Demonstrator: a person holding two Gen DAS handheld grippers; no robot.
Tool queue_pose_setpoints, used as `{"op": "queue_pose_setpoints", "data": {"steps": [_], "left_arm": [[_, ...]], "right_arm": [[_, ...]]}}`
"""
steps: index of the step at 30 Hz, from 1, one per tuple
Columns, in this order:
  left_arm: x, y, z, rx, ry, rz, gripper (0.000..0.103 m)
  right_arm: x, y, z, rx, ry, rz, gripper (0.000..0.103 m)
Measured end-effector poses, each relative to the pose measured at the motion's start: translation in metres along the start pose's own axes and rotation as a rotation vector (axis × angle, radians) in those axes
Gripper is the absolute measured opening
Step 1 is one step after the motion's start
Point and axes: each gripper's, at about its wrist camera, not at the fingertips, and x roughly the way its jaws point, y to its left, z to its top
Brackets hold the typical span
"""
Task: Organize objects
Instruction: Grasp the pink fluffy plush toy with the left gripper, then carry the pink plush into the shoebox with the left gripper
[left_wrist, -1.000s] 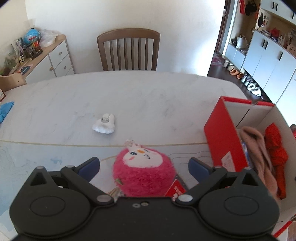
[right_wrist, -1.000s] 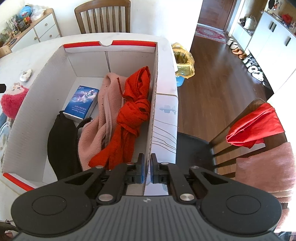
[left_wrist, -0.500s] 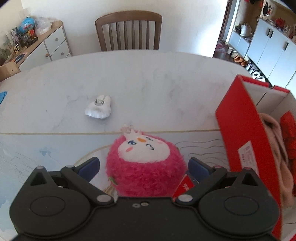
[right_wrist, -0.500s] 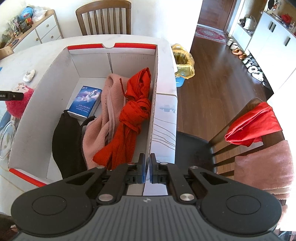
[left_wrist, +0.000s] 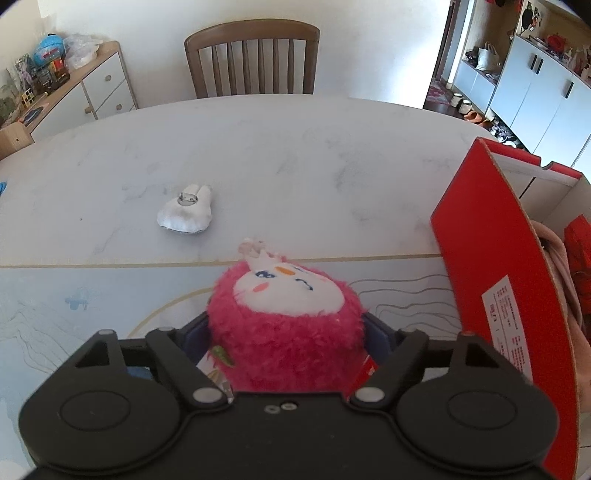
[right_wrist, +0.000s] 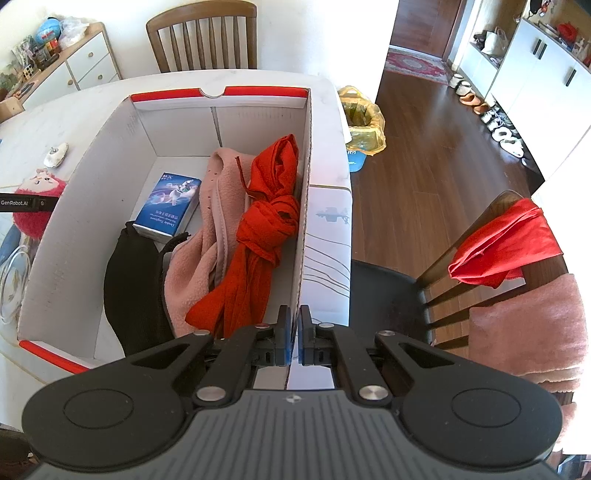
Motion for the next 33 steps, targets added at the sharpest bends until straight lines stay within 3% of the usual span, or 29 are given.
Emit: {"op": "queue_pose_setpoints", "data": {"steps": [5, 15, 33], "left_arm": [[-0.006, 0.003, 0.002, -0.024, -0.013, -0.012, 0.072], [-0.043, 0.003, 0.006, -0.029, -0.066, -0.043, 0.071], [-0.141, -0.049, 0.023, 0.063, -0.213, -0.284, 0.071]], "right_arm": [[-0.001, -0.001, -0.001, 0.005, -0.002, -0.001, 0.003], [-0.001, -0.001, -0.001, 0.008, -0.005, 0.002, 0.003], [-0.001, -0.001, -0.001, 0.016, -0.014, 0.015, 0.003]]}}
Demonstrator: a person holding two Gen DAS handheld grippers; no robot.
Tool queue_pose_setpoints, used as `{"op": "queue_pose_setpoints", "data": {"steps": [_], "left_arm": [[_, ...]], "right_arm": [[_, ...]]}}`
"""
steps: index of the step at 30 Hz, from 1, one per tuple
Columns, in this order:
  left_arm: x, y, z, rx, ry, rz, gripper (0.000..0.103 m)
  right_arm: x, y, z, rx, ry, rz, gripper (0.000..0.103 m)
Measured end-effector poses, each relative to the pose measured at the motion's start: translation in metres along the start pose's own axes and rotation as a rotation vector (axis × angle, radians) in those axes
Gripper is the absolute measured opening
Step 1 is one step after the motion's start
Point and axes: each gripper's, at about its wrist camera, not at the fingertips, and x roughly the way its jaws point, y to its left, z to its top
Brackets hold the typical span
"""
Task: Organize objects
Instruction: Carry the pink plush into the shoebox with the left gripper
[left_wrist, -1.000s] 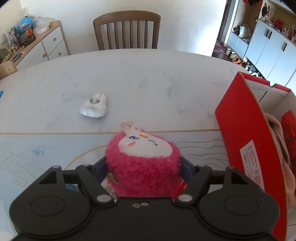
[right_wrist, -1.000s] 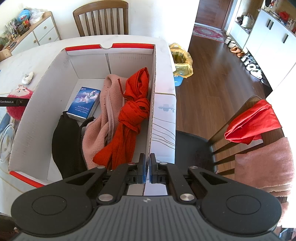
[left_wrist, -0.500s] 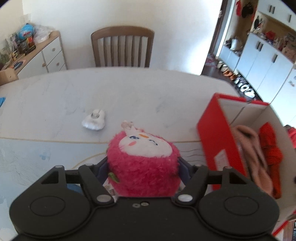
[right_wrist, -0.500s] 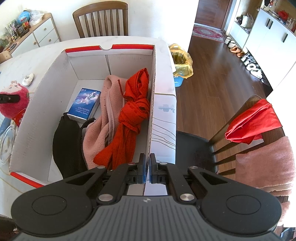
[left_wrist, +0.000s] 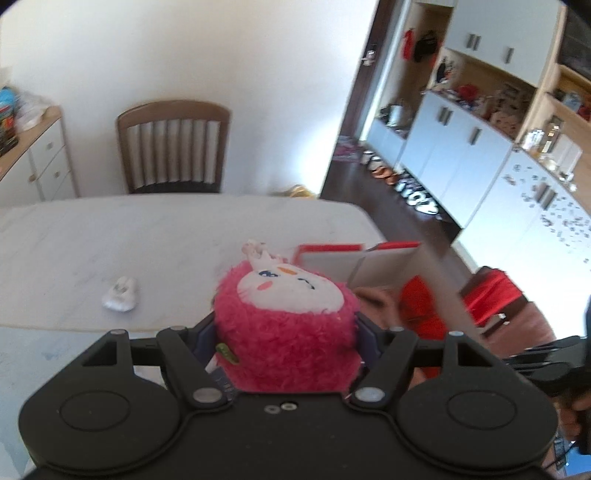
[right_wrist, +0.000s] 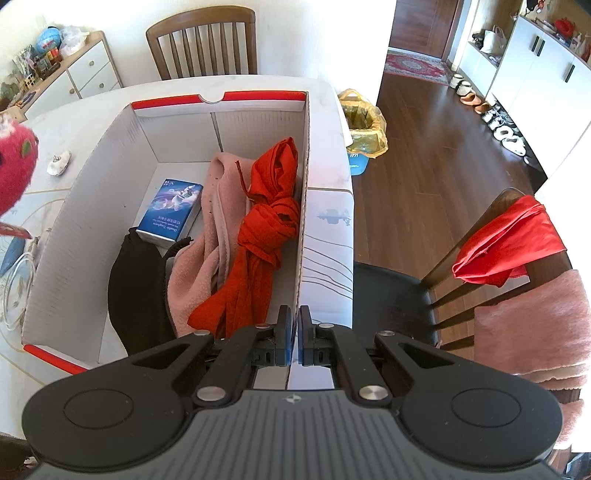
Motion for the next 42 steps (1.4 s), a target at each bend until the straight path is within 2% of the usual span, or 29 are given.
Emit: {"op": "queue_pose_setpoints", "data": {"steps": [7, 15, 24, 32, 42], "left_arm": [[0.002, -0.036, 0.011, 0.066, -0.01, -0.081, 0.071], [0.034, -0.071, 0.011, 0.135, 0.011, -0.136, 0.071], [0.087, -0.1, 0.005, 0.22, 0.059, -0.09, 0.071], [0.134, -0.105, -0.001, 0.251, 0.129, -0.074, 0.072], [0.167, -0.106, -0.004, 0.28, 0.174, -0.046, 0.072]], "right_arm": [[0.0, 0.0, 0.0, 0.001, 0.0, 0.003, 0.003], [0.0, 0.0, 0.001, 0.003, -0.002, 0.005, 0.003], [0.001, -0.001, 0.001, 0.005, -0.002, 0.008, 0.003], [0.001, -0.002, 0.0, 0.004, -0.002, 0.011, 0.003], [0.002, -0.003, 0.001, 0.008, 0.004, 0.015, 0.003]]}}
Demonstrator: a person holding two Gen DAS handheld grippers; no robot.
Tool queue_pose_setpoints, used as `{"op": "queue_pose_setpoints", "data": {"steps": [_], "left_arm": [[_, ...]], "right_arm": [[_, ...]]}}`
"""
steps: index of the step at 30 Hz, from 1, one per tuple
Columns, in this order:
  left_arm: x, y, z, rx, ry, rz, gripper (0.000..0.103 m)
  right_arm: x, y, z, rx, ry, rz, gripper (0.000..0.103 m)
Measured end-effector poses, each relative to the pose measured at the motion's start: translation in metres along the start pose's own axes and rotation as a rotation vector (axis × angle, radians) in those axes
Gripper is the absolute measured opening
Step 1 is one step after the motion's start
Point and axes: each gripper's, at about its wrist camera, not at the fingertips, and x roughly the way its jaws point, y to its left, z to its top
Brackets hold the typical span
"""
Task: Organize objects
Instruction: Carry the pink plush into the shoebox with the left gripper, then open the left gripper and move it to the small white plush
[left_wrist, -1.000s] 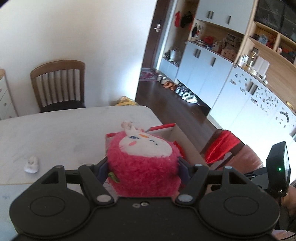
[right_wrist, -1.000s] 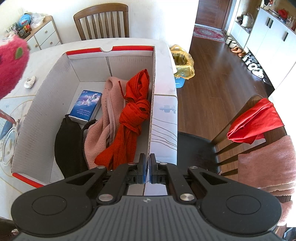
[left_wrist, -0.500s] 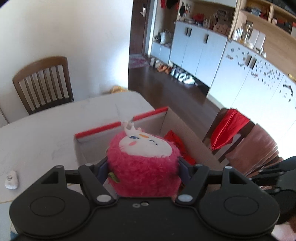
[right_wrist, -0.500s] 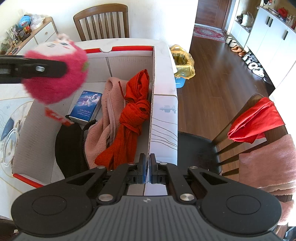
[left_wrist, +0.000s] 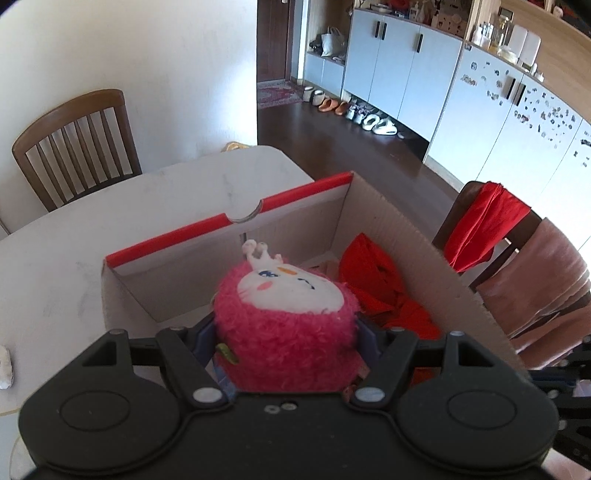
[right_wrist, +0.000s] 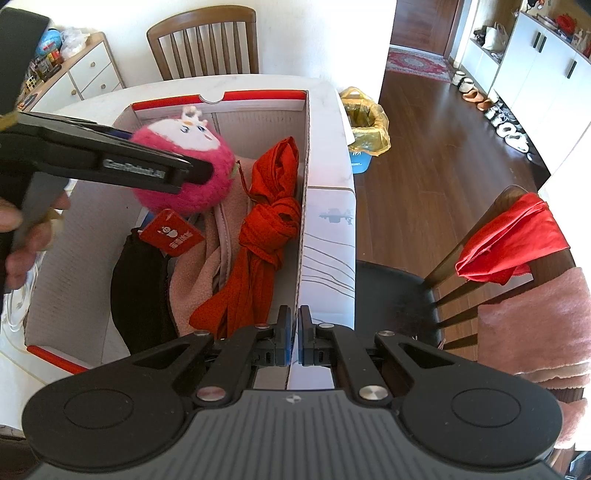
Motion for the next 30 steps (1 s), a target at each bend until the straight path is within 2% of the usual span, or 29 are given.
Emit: {"op": "queue_pose_setpoints", "data": {"steps": [6, 17, 21, 30], "left_arm": [[0.013, 0.0, -0.003, 0.008, 0.03, -0.003, 0.074], [0.004, 0.006, -0.005, -0.006, 0.01, -0.011, 0.086], [-0.006, 0.01, -0.006, -0.021, 0.001, -0.032, 0.089], [-0.049, 0.019, -0.013, -0.047, -0.065, -0.066, 0.09]], "right_arm": [[0.0, -0.001, 0.0, 0.007, 0.0, 0.004, 0.003], [-0.001, -0.003, -0.001, 0.008, 0.002, 0.004, 0.003], [-0.001, -0.002, -0.001, 0.007, 0.002, 0.004, 0.003], [-0.001, -0.003, -0.002, 0.003, 0.002, 0.001, 0.003]]}}
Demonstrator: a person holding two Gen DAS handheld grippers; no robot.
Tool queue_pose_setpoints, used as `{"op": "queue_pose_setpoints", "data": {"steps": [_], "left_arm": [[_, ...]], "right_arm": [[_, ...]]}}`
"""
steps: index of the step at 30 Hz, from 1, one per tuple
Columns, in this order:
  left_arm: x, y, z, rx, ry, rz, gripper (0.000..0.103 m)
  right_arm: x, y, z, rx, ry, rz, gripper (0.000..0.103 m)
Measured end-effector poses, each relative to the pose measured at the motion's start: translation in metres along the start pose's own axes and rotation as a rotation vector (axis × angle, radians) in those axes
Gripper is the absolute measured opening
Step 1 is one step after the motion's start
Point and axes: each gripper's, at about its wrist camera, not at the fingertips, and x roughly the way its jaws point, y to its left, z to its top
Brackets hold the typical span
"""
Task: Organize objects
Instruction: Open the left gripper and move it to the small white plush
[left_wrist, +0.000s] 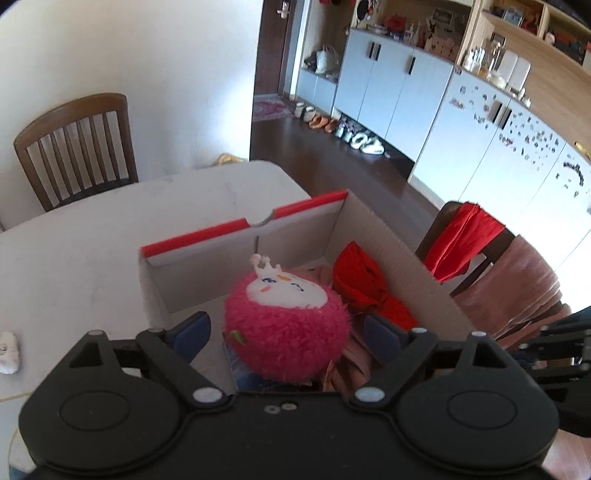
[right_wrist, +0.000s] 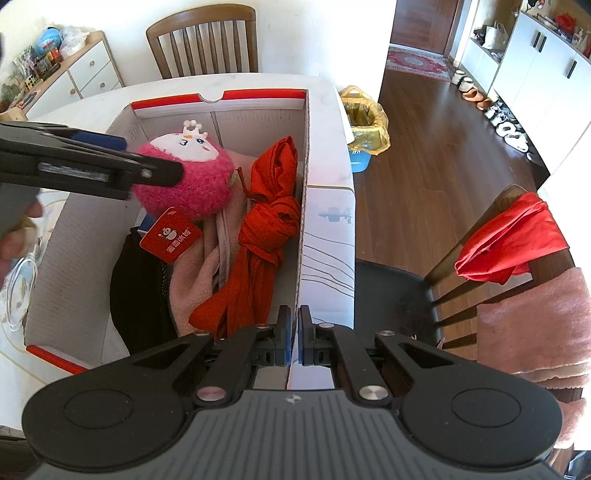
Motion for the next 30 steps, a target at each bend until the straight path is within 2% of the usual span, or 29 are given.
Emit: {"op": "queue_pose_setpoints", "data": {"steps": [6, 10, 23, 26, 30], "left_arm": [[-0.033, 0.013, -0.002, -0.025, -0.048, -0.013, 0.09], [-0.051, 0.028, -0.008, -0.043, -0.066, 0.007, 0.09], [-0.088, 0.101, -0.033, -0.147, -0.1, 0.136, 0.094], [-0.092, 0.123, -0.039, -0.177, -0.102, 0.177, 0.1], [-0.093, 0.151, -0.047, -0.204, -0.097, 0.216, 0.102]], "right_arm": [[-0.001, 0.001, 0.0, -0.009, 0.001, -0.005, 0.003], [-0.001, 0.002, 0.0, -0.013, 0.002, -0.008, 0.003], [-0.001, 0.003, 0.0, -0.014, 0.004, -0.015, 0.003], [-0.001, 0.004, 0.001, -0.015, 0.006, -0.018, 0.003], [-0.001, 0.004, 0.001, -0.012, 0.011, -0.021, 0.003]]}}
